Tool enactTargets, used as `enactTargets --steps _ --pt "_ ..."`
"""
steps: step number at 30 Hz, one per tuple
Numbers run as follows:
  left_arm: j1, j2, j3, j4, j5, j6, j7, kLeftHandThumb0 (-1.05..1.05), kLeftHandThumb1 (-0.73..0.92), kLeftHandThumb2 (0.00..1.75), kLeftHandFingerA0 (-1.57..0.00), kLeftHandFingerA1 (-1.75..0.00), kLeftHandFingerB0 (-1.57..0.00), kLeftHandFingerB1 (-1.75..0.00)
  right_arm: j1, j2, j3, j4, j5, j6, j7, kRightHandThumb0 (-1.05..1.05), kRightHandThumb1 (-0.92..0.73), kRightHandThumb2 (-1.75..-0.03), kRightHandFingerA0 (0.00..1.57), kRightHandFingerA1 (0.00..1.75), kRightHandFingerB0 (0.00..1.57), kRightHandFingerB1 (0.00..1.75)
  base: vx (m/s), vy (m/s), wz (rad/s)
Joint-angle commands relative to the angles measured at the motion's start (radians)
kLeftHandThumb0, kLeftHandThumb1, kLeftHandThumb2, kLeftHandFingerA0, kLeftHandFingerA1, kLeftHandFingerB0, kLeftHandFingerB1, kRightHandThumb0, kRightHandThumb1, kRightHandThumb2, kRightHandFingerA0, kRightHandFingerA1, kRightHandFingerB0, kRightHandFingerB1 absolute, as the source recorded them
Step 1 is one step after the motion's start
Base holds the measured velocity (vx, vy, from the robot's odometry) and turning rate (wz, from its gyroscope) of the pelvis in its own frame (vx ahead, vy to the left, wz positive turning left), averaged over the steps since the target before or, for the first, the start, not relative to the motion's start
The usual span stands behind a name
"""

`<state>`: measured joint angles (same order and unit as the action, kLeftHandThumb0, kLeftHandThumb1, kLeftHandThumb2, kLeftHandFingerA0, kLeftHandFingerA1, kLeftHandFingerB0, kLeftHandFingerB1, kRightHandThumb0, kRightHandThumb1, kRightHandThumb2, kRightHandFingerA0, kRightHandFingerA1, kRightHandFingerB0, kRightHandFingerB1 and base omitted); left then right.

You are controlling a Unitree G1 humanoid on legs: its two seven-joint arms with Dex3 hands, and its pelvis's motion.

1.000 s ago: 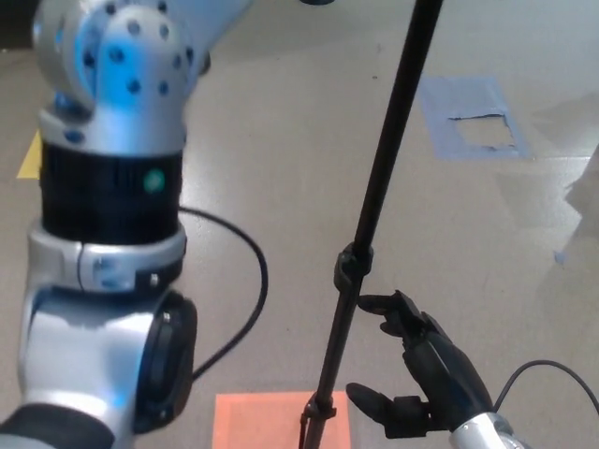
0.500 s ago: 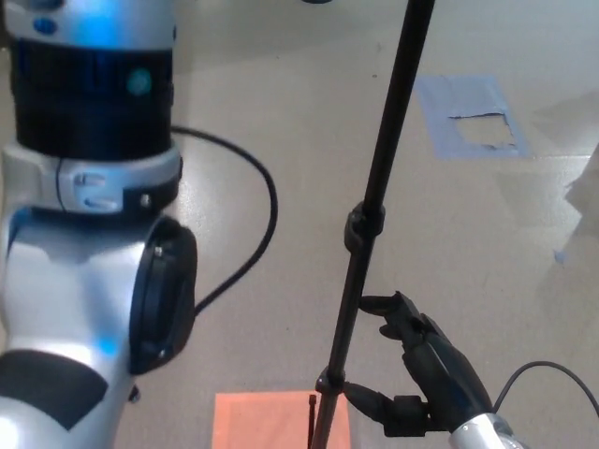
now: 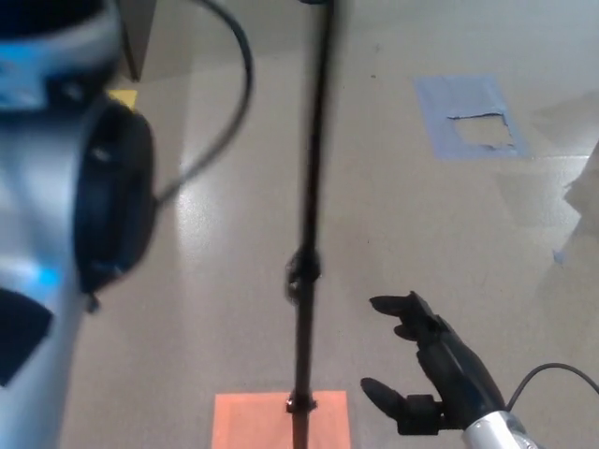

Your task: A phone stand is kept on the floor and the robot uses both its hands to grab it and uses its left hand to extend the phone stand by pulling it upwards

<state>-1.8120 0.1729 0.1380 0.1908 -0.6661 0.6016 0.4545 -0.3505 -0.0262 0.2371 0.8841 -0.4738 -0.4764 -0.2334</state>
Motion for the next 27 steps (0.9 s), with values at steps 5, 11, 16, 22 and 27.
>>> enactTargets --steps 5,11,16,22,27 --pt "-0.019 0.042 -0.03 -0.037 0.127 -0.018 -0.106 -0.96 0.59 1.02 -0.03 -0.24 -0.13 -0.36 0.018 -0.01 -0.012 0.014 0.051 0.016 0.033 -1.05 -0.79 -0.63 0.47 1.05 0.45 0.96 0.0 0.0 0.0" --pt "0.122 0.129 -0.097 -0.187 0.189 0.04 -0.186 -1.05 0.67 1.11 0.0 0.0 -0.09 -0.06 0.061 -0.033 -0.011 -0.046 0.046 0.045 0.043 -1.05 -0.8 -0.66 0.42 1.04 0.38 0.94 0.0 0.0 0.0" --pt "0.476 0.201 -0.082 -0.566 0.187 0.119 -0.155 -1.04 0.91 0.69 0.0 0.0 0.0 -0.22 0.118 -0.093 -0.031 -0.147 0.059 0.027 0.069 -1.05 -0.6 -1.11 0.43 0.95 0.02 0.69 0.0 0.0 0.0" --pt "1.159 0.231 -0.08 -0.962 0.367 0.037 -0.093 -0.99 0.72 1.18 -0.05 -0.07 -0.08 -0.11 0.24 -0.177 -0.081 -0.275 0.077 -0.012 0.067 -1.05 -0.89 -0.7 0.01 1.05 0.0 0.58 0.0 0.0 0.0" --pt "1.764 0.138 -0.036 -0.96 0.425 -0.292 -0.227 -1.05 0.9 0.8 0.0 -0.23 -0.04 -0.24 0.306 -0.21 -0.124 -0.247 0.138 -0.124 0.064 -1.05 -0.92 -0.72 0.0 0.81 0.0 0.37 0.0 0.0 0.0"
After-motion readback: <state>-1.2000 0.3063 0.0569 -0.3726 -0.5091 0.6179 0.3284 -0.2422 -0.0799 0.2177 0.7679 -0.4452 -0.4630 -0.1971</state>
